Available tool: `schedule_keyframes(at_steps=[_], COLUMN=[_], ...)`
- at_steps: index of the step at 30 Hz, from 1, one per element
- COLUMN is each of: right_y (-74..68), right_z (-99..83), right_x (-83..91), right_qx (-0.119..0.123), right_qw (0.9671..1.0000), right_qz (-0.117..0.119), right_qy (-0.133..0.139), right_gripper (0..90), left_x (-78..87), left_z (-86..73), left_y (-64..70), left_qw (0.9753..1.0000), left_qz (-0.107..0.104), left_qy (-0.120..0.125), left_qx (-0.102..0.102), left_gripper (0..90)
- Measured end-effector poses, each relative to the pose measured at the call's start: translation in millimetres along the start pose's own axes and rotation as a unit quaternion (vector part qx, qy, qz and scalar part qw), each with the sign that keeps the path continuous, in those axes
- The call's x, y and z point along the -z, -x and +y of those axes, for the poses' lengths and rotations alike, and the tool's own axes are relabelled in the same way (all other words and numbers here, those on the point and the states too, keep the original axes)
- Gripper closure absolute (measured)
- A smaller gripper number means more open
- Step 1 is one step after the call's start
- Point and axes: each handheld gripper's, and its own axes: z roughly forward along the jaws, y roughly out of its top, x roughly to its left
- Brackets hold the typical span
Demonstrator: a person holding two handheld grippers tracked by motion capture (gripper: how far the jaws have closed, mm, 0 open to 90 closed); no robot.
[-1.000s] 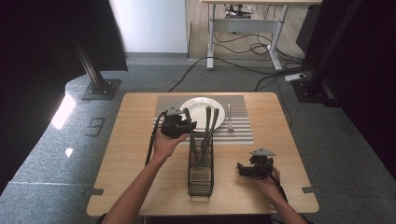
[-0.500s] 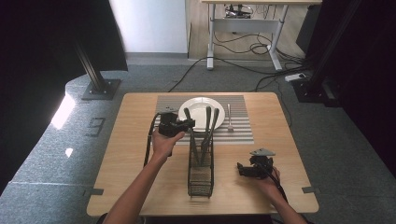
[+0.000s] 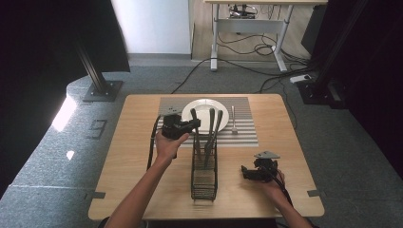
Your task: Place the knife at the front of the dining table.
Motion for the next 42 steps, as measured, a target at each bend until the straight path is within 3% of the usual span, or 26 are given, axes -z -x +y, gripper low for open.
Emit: schedule_keyframes(at_steps=[8,15,21,26,29,42], right_y=[0.1,-0.6,-0.9,-1.0,-1.5,-1.6], right_z=[0.0,-0.2,-0.3,-0.3,-0.2,0.2], right_x=[0.2,0.5,0.6,0.5,0.5,-0.1], right_qx=[0.002,0.002,0.002,0.002,0.0,-0.003], right_qw=[1.0,1.0,1.0,1.0,1.0,1.0], right_qz=[0.0,-0.001,-0.002,-0.002,-0.002,0.0], right_qy=[0.0,0.0,0.001,0.001,0.0,0.0], right_gripper=[7.7,7.9,8.1,8.2,8.3,8.4], left_x=[15.6,49.9,77.4,89.2,92.9,81.1], left_z=[16.2,45.7,59.9,60.4,55.5,25.3], left_y=[14.8,34.4,36.5,29.8,18.6,-22.8], left_qw=[0.9992,0.995,0.9921,0.9918,0.9925,0.9952], left_qz=[-0.001,0.0,0.01,0.024,0.039,0.086], left_qy=[0.025,0.07,0.098,0.102,0.094,0.036], left_qx=[-0.03,-0.07,-0.078,-0.073,-0.066,-0.031], left_gripper=[83.7,83.7,83.7,83.7,83.7,83.7])
